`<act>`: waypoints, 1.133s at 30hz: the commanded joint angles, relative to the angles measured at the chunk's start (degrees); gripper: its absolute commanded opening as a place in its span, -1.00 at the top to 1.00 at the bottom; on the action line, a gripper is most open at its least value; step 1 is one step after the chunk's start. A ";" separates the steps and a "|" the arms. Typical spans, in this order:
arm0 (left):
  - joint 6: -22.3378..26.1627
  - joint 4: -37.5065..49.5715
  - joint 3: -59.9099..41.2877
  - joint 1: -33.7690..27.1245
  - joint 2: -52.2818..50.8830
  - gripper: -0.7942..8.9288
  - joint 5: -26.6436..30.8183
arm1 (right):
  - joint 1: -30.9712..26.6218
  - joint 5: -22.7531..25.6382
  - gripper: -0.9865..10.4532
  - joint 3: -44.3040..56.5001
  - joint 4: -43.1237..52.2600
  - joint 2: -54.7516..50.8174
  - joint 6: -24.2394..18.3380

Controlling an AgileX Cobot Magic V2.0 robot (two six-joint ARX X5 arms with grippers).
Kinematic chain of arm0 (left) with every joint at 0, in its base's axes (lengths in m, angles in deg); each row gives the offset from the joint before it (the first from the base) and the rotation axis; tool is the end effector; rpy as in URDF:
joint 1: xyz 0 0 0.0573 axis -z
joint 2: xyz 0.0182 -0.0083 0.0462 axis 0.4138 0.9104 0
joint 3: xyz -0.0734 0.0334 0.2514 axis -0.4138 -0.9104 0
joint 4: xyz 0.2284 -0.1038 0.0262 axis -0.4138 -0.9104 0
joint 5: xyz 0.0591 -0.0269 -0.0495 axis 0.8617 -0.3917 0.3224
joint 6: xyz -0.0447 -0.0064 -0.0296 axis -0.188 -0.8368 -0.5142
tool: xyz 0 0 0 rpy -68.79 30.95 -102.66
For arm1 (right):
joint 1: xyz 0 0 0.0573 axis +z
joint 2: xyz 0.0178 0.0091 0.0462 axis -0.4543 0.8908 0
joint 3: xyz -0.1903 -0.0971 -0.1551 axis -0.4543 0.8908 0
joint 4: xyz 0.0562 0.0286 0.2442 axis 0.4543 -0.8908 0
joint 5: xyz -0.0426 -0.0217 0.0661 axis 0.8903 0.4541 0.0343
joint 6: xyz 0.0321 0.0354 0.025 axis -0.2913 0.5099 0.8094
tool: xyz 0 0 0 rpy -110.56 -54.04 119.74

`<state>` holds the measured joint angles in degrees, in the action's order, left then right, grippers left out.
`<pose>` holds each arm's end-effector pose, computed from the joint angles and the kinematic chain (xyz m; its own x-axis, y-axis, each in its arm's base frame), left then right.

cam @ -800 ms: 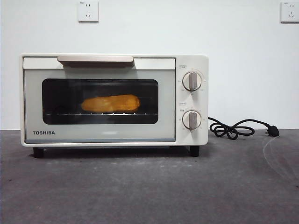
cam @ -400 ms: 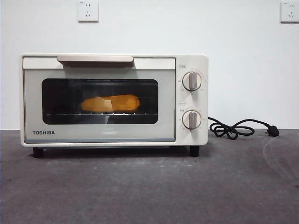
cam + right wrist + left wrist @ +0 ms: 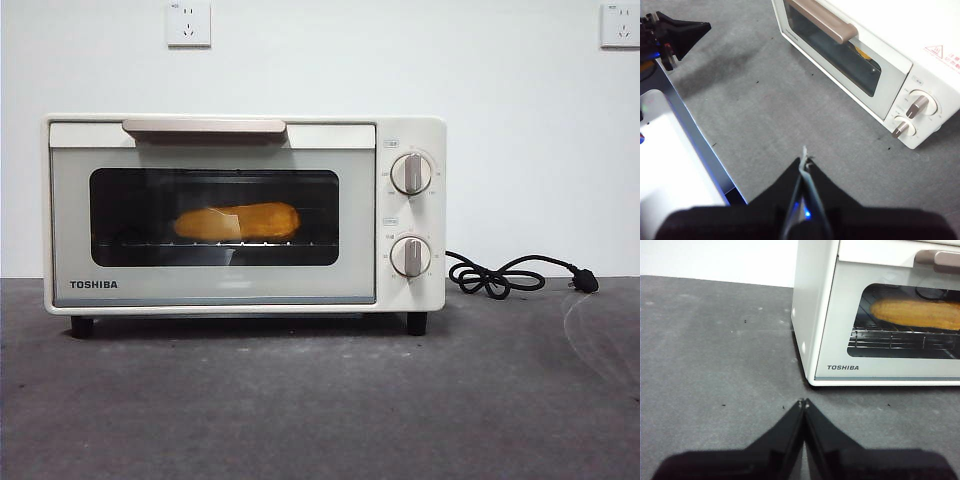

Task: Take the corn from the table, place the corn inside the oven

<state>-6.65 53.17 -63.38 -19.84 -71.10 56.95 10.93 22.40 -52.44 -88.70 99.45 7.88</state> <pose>0.0960 -0.0078 0.1509 0.9805 -0.0814 -0.1788 0.0586 0.9899 -0.1292 0.1480 0.1239 0.3938 0.4102 0.6163 -0.6723 -0.8098 0.5852 0.0424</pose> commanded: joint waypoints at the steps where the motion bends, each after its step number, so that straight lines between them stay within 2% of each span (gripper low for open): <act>1: 0.72 0.66 -0.48 -0.22 0.04 0.84 0.15 | -0.98 1.84 0.82 0.00 -0.09 -0.35 -2.82; 6: 0.72 0.66 -0.48 -0.22 0.13 0.84 0.13 | -6.91 2.45 0.82 0.44 -0.02 -1.81 -3.78; 10: 0.72 0.66 -0.48 -0.22 0.13 0.84 0.15 | -15.63 0.87 0.82 2.58 1.99 -4.87 -2.43; 13: 0.72 0.66 -0.48 -0.22 0.13 0.84 0.13 | -23.12 -1.46 0.82 7.21 7.72 -8.96 -1.79; 16: 0.72 0.66 -0.48 -0.22 0.13 0.84 0.13 | -30.16 -1.49 0.82 14.56 15.15 -14.86 -1.09; 19: 0.72 0.66 -0.48 -0.22 0.13 0.84 0.13 | -34.45 -1.44 0.82 22.36 22.67 -20.48 -1.22; 29: 0.72 0.66 -0.48 -0.22 0.15 0.84 0.13 | -40.30 -1.36 0.82 48.06 48.41 -38.62 -3.78; 34: 0.72 0.66 -0.48 -0.22 0.15 0.84 0.15 | -42.32 -0.70 0.82 56.13 54.75 -45.44 -3.76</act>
<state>-6.63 53.17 -63.38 -19.84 -70.94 56.95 -31.16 21.43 2.47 -34.67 54.65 4.30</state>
